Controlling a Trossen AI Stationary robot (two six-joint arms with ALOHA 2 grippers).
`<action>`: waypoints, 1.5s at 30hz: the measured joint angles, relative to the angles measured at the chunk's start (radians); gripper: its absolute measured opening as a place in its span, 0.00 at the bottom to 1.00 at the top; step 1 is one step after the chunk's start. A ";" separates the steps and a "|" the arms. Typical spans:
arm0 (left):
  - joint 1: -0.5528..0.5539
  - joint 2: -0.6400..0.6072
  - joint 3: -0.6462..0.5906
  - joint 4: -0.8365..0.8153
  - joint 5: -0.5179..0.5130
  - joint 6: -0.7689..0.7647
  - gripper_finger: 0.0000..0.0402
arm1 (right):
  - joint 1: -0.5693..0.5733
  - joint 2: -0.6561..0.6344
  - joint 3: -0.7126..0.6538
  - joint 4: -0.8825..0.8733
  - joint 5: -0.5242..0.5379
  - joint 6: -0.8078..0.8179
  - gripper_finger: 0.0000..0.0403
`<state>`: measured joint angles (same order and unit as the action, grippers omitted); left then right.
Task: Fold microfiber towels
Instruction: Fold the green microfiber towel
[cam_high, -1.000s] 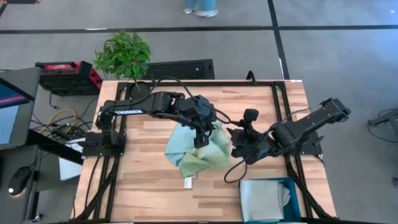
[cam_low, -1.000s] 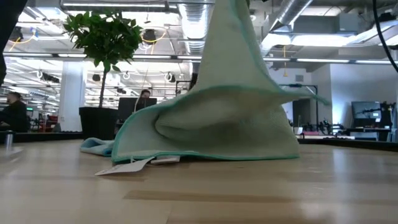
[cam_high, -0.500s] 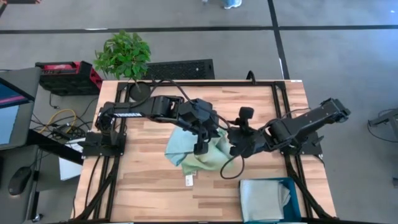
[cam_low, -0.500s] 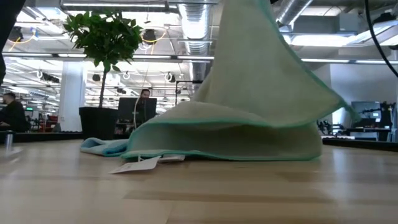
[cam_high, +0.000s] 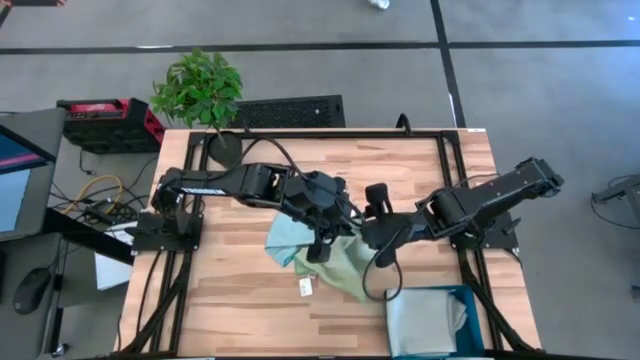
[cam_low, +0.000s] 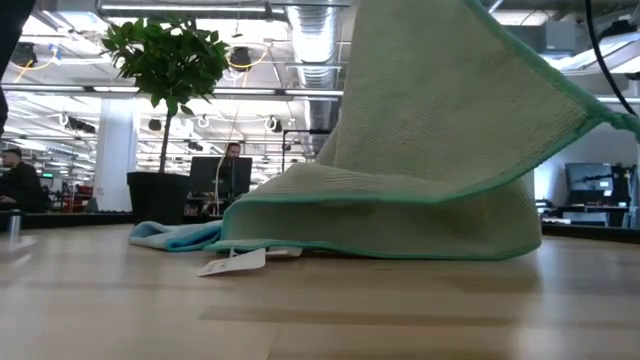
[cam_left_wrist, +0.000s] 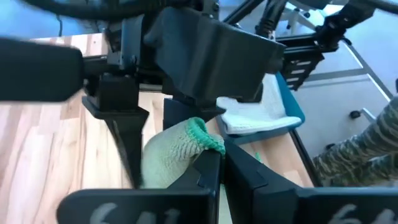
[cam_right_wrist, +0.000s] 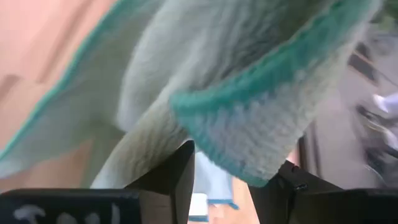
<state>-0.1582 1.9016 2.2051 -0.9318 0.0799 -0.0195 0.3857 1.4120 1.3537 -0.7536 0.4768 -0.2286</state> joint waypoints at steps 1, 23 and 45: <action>-0.004 -0.002 0.000 -0.002 0.000 -0.002 0.00 | -0.003 0.000 0.000 0.000 -0.033 -0.010 0.39; -0.057 -0.157 0.001 0.007 0.108 -0.148 0.00 | -0.120 0.000 0.000 0.224 -0.293 -0.104 0.39; -0.075 -0.339 0.001 0.028 0.203 -0.154 0.00 | -0.224 0.033 0.001 0.468 -0.675 -0.147 0.39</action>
<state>-0.2337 1.5624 2.2059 -0.9039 0.2829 -0.1734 0.1619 1.4447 1.3549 -0.2859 -0.1986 -0.3752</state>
